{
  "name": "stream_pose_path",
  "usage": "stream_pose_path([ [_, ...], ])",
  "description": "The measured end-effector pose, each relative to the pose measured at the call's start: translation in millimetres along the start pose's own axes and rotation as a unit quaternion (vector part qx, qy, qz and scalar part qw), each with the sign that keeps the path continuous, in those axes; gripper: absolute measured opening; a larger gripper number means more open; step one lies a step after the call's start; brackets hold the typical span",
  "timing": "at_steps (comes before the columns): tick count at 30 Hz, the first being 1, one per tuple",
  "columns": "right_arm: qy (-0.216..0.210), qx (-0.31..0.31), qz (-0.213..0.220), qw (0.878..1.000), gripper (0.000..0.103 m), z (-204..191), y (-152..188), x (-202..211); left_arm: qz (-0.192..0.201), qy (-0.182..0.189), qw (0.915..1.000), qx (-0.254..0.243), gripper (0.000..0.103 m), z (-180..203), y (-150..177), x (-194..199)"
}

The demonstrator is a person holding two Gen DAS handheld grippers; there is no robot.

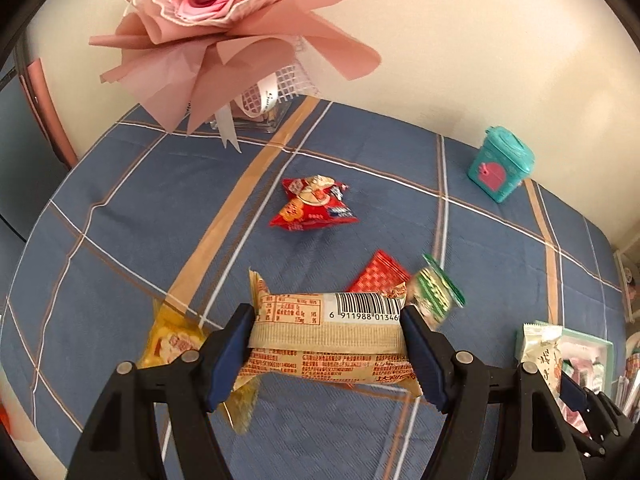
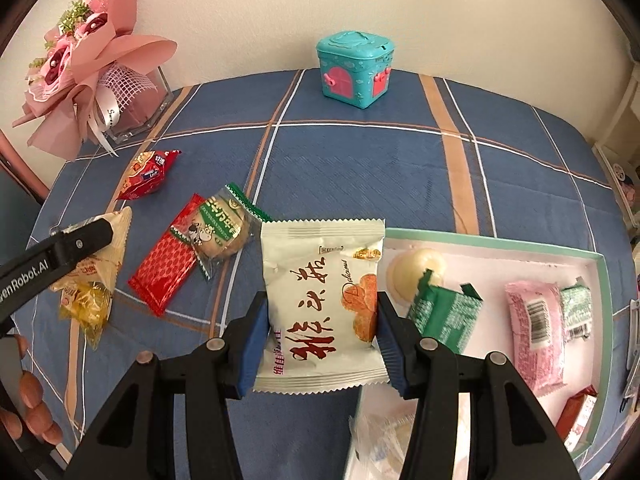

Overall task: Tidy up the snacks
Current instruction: 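Carry the bread roll and white-and-orange pack over the white tray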

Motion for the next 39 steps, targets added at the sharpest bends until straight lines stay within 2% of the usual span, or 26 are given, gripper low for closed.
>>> stream_pose_path([
  [10,-0.008,-0.013,0.010,1.000,0.053,7.0,8.9,35.1,0.008,-0.001,0.9999,-0.015,0.076,18.0,12.5,27.3],
  [19,-0.016,-0.017,0.027,0.999,0.053,11.1,16.6,69.1,0.041,-0.008,0.9985,-0.036,0.076,33.7,19.7,61.3],
  [26,-0.022,-0.020,0.040,0.999,0.053,18.5,22.3,87.8,0.043,-0.008,0.9988,-0.022,0.076,38.0,28.3,70.8],
  [32,-0.022,-0.040,0.038,0.998,0.053,34.2,23.2,90.2,0.056,-0.008,0.9980,-0.029,0.076,54.4,31.7,77.3],
  [39,-0.001,-0.077,0.026,0.997,0.053,73.6,24.4,84.7,0.055,0.005,0.9968,-0.058,0.076,87.7,38.2,77.8],
])
Point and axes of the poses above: each gripper's, at about its wrist camera, not at the fingertips, and x roughly against the way its jaws point, z to its right, y to its underside, the point moved 5 cm from there along -x, roughly the way its jaws point, and after that the axes turned 12 degrees about z, right-handed, at the moved point
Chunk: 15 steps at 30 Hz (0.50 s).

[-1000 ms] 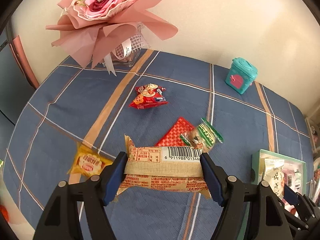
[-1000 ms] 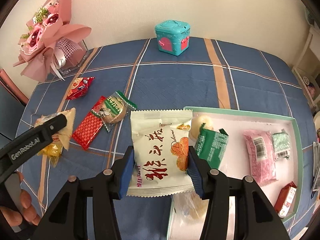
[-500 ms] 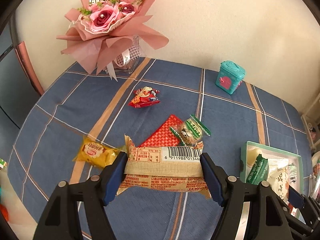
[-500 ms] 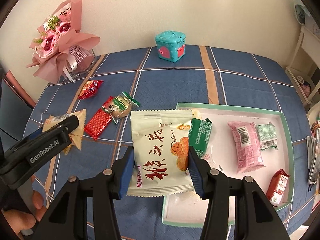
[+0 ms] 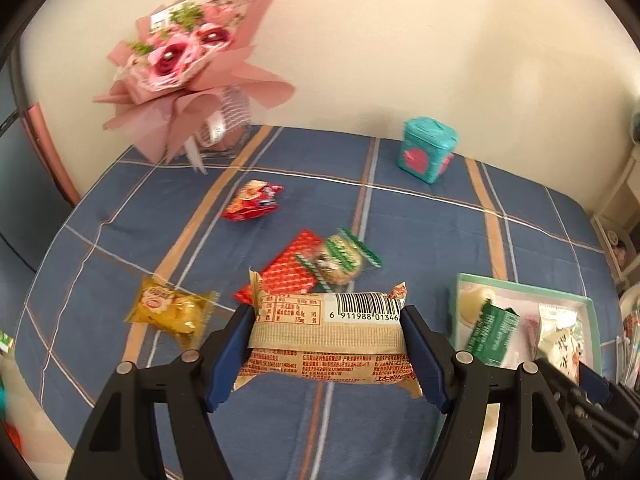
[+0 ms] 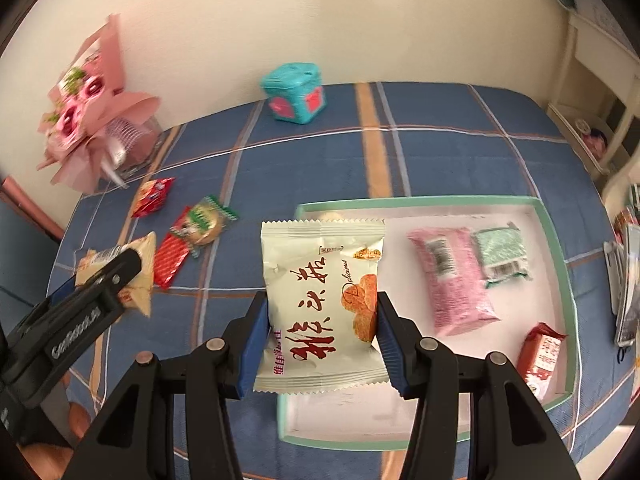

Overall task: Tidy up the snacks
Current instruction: 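Carry the bread roll and white-and-orange pack over the white tray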

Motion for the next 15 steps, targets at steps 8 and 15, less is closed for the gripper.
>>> stream_pose_path([
  [8,0.055,-0.058,-0.001,0.997,0.053,69.2,-1.7,1.3,-0.004,0.043,0.9984,-0.038,0.076,55.7,7.9,2.7],
  [15,0.093,-0.086,0.012,0.992,0.053,115.5,-6.7,14.2,0.004,0.081,0.9923,-0.094,0.076,114.8,17.0,7.9],
])
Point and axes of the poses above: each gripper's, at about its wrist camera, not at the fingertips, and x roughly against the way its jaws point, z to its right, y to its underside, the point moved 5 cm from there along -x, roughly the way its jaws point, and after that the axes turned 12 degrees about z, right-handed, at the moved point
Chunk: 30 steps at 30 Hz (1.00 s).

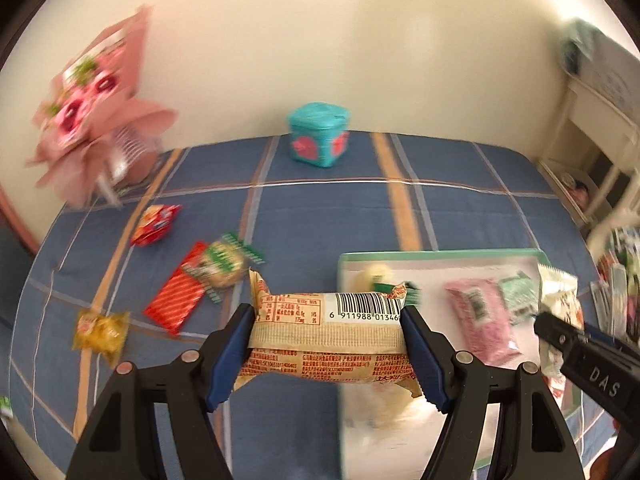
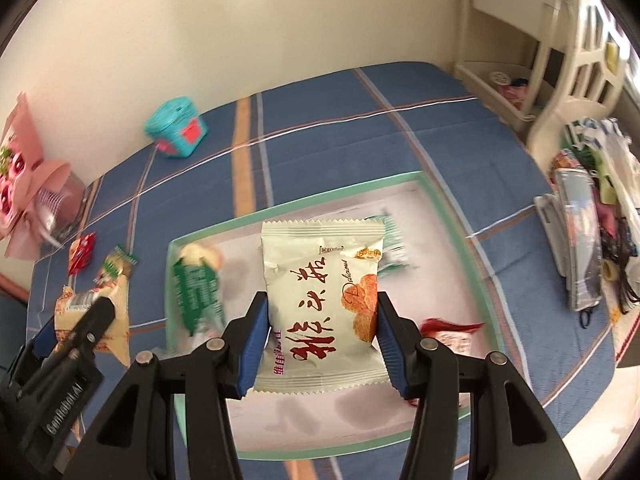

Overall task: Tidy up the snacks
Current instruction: 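Carry the bread roll and white-and-orange pack over the white tray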

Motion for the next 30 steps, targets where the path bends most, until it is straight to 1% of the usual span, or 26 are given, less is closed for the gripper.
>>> stream_pose_path([
  [2,0.011,-0.007,0.006,1.000,0.053,11.1,-3.4,3.2,0.002,0.017,0.9997,-0.019,0.076,18.9,-1.0,-1.1],
  [3,0.018,-0.012,0.009,1.000,0.053,17.4,-4.9,4.8,0.005,0.031,0.9992,-0.027,0.076,29.9,-1.6,-1.3],
  [5,0.028,-0.021,0.014,0.999,0.053,27.9,-8.4,8.2,0.009,0.049,0.9982,-0.034,0.076,42.1,-2.0,-2.2],
  [9,0.033,-0.028,0.025,0.999,0.054,38.4,-14.6,14.1,0.007,0.067,0.9966,-0.048,0.076,62.2,-1.4,-10.0],
  [16,0.039,-0.028,0.011,0.999,0.054,42.7,-10.9,4.1,0.004,0.082,0.9937,-0.076,0.076,82.2,4.1,-24.7],
  [22,0.038,-0.030,-0.012,0.999,0.054,43.8,-3.7,-12.9,-0.007,0.077,0.9930,-0.089,0.076,84.1,11.5,-36.9],
  [30,0.036,-0.041,-0.037,0.998,0.054,47.2,8.6,-28.0,-0.021,0.082,0.9916,-0.098,0.076,86.7,20.1,-47.1],
])
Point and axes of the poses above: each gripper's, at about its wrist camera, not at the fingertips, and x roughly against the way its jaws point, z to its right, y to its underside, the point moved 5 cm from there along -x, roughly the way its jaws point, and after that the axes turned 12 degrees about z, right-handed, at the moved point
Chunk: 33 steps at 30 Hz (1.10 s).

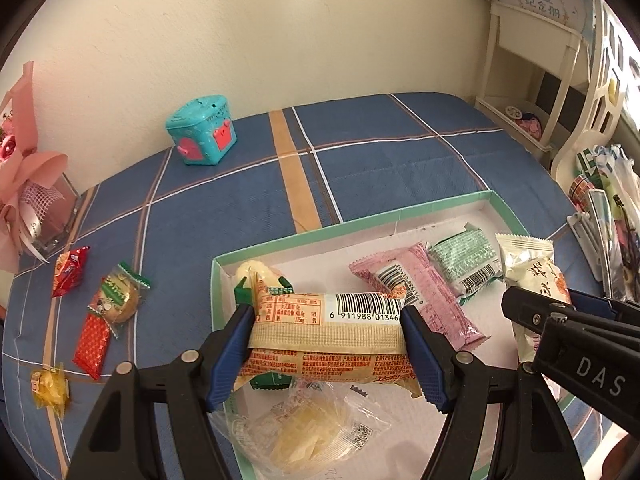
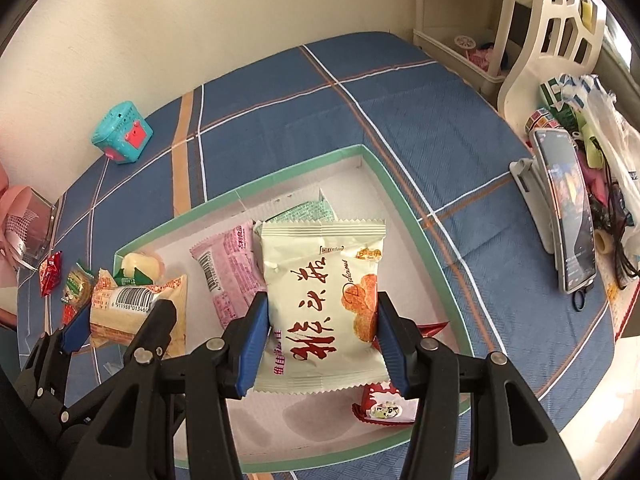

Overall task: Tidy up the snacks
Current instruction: 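Carry the bread roll and white-and-orange pack over the white tray, then open the left tool to drop the roll while the right tool releases its pack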

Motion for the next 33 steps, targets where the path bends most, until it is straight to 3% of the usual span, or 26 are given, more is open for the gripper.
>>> stream_pose_path([
  [10,0.006,-0.006,-0.025,1.000,0.054,2.5,11.1,-17.0,-0.015,0.005,0.9996,-0.023,0.077,8.9,8.0,-5.3],
  [20,0.004,-0.010,-0.026,1.000,0.056,2.4,10.8,-13.4,-0.026,0.019,0.9994,-0.012,0.084,8.8,9.1,-3.2],
  [27,0.001,-0.009,0.003,1.000,0.056,1.4,0.5,6.6,-0.019,0.030,0.9992,0.020,0.084,-1.2,-3.3,13.5],
  [33,-0.004,-0.008,0.023,1.000,0.056,-1.9,-6.7,20.0,-0.044,-0.002,0.9965,0.070,0.084,-32.8,-3.8,20.9],
])
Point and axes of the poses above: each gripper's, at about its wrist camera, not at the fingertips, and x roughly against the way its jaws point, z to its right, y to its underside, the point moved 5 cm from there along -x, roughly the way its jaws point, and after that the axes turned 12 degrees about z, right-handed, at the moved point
